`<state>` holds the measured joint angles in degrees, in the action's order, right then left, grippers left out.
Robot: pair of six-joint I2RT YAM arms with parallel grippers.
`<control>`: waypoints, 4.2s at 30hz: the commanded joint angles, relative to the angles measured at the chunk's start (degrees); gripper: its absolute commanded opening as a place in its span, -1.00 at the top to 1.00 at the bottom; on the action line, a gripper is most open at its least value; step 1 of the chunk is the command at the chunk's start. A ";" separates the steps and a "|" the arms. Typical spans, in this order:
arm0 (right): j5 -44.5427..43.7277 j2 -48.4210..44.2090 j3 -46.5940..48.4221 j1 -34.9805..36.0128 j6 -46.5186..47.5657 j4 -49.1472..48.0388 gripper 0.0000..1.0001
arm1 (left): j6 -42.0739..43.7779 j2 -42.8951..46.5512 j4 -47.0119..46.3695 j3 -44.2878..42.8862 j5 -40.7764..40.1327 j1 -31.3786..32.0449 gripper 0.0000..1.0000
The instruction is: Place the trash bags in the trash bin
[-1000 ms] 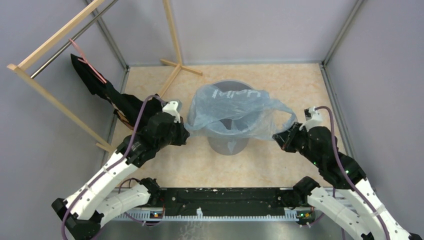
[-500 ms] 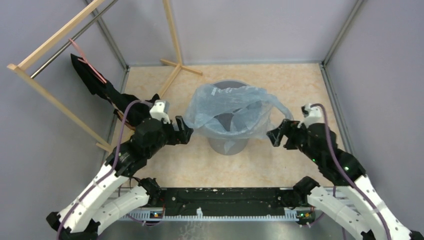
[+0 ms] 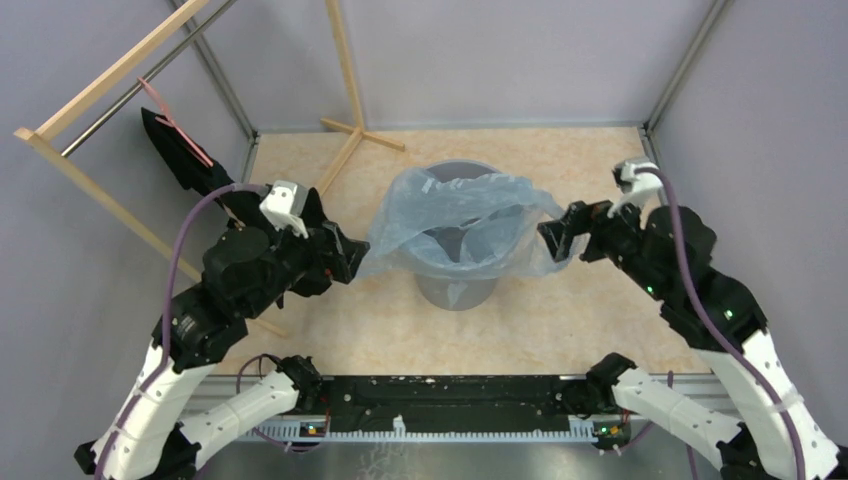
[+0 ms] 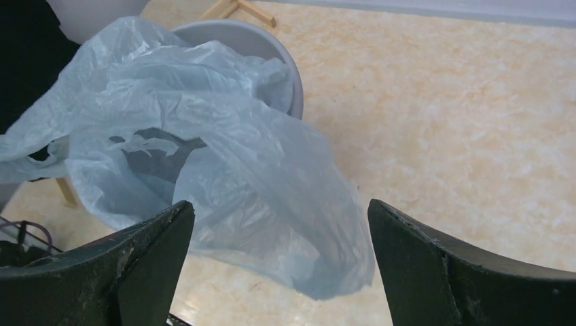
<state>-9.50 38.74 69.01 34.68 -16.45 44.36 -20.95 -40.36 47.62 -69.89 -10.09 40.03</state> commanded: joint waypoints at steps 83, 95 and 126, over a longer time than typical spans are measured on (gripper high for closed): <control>11.64 22.54 7.45 -9.29 2.18 -14.56 -0.08 | 12.44 -20.25 1.48 -11.78 5.70 -0.13 0.10; 11.10 28.69 9.06 -9.32 1.14 -16.47 1.00 | 14.41 -27.43 -0.78 -17.67 5.63 -0.08 1.00; 21.32 35.61 4.38 -17.71 -6.07 -20.28 0.85 | 1.89 -50.17 -26.28 -19.56 29.74 -21.18 1.00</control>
<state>8.64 72.27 73.52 17.74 -20.01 28.62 -16.32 -93.49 29.69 -95.79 17.47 20.56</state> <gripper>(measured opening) 0.070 0.006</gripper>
